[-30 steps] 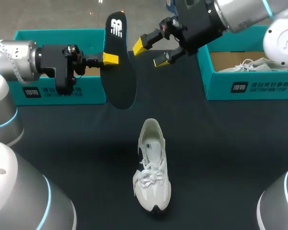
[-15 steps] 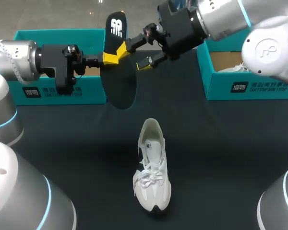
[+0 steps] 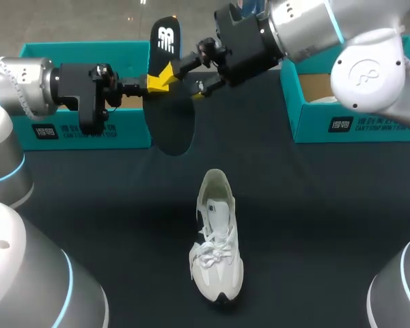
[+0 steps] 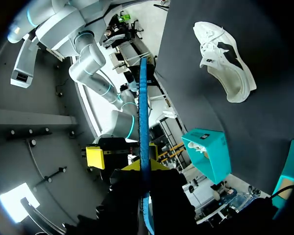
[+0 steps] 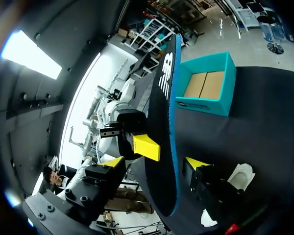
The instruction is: Take the shoe out of the shoebox, open the shoe tongue, remove and reinsert the insole, then place the shoe into the shoebox
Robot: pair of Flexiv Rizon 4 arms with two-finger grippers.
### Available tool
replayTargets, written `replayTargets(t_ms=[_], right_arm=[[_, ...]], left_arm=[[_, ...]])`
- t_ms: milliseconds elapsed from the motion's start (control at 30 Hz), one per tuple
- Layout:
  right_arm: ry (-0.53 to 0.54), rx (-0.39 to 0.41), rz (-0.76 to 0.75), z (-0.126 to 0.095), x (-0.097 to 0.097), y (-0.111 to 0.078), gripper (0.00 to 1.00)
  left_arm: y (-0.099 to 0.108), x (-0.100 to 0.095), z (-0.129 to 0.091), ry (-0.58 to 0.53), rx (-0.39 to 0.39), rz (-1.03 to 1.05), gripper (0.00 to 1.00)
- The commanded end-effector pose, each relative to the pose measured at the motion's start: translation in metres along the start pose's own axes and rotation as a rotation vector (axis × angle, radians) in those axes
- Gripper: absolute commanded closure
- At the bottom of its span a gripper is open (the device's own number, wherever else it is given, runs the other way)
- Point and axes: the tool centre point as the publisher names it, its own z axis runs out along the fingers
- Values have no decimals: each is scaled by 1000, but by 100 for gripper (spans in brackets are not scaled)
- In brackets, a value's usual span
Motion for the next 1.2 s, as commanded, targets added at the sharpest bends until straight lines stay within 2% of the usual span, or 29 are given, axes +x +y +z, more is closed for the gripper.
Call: replayTargets(t_ms=[33, 67, 100, 433, 667, 700, 733, 833, 967, 1033, 1200], right_arm=[[-10, -4, 8, 1, 1, 1, 82], [-8, -3, 6, 0, 1, 2, 94], [-7, -4, 6, 1, 2, 2, 100], [8, 4, -3, 6, 2, 5, 100], [-14, -13, 38, -1, -5, 4, 100], [-20, -24, 64, -4, -8, 4, 100], [-23, -30, 92, -6, -12, 3, 100], [-49, -35, 126, -13, -23, 2, 100], [-85, -30, 133, -20, -39, 2, 100], [-103, -30, 131, -23, -47, 3, 100], [-132, -38, 134, -30, -66, 8, 100]], left_arm=[[0, 1, 2, -1, -1, 2, 100], [0, 1, 2, -1, -1, 2, 100], [0, 1, 2, -1, -1, 2, 100], [0, 1, 2, -1, -1, 2, 100], [0, 1, 2, -1, -1, 2, 98], [0, 1, 2, -1, -1, 2, 8], [0, 1, 2, -1, -1, 2, 0], [-5, -5, -3, 14, 68, -72, 0], [-19, -9, -19, 88, 90, -225, 0], [-27, -10, -28, 87, 108, -298, 0], [-49, -5, -51, 264, 208, -482, 0]])
